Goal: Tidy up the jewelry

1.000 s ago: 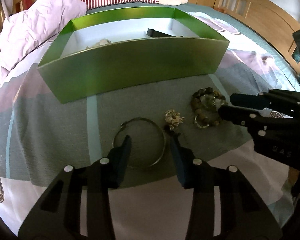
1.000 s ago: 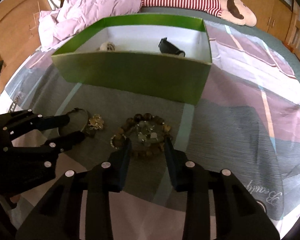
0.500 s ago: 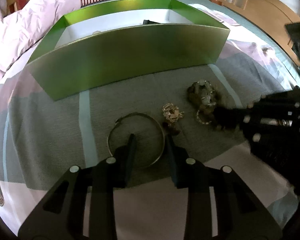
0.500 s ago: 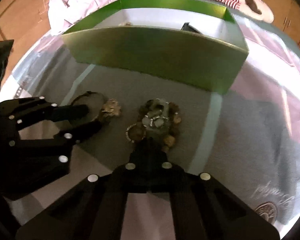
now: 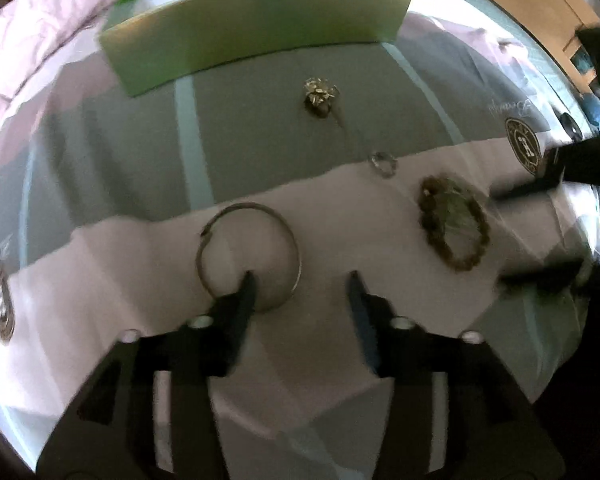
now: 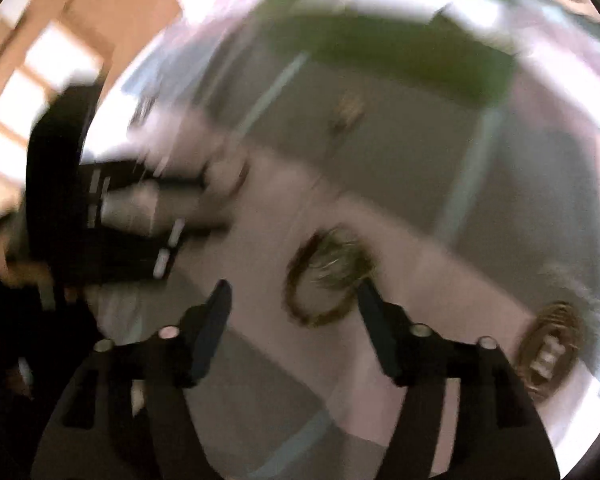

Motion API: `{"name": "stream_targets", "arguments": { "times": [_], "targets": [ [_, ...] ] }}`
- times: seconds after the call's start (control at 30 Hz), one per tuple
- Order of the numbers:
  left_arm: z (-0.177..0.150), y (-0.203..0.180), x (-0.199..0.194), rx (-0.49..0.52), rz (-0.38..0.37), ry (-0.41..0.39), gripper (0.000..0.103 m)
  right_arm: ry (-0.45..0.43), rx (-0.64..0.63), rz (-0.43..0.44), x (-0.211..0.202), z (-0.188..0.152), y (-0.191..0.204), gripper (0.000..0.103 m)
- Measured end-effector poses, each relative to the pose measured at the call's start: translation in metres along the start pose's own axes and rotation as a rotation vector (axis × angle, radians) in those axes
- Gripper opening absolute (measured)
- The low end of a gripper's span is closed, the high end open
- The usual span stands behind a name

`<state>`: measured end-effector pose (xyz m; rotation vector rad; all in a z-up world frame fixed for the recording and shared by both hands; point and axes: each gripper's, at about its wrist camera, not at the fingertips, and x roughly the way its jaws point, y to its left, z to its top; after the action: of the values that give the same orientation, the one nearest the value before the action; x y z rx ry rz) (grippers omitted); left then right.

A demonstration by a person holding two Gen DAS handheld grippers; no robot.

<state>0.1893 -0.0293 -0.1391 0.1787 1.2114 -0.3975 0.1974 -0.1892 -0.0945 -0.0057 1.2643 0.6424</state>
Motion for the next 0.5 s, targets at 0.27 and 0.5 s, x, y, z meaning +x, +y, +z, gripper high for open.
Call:
{"name": "stream_targets", "arguments": {
  "times": [0.27, 0.5],
  "targets": [
    [-0.005, -0.003, -0.049, -0.087, 0.084, -0.262, 0.085, -0.169, 0.004, -0.286, -0.016, 0.003, -0.016, 0.08],
    [-0.005, 0.025, -0.075, -0.221, 0.085, -0.348, 0.085, -0.042, -0.223, -0.352, 0.032, -0.016, 0.018, 0.075]
  ]
}}
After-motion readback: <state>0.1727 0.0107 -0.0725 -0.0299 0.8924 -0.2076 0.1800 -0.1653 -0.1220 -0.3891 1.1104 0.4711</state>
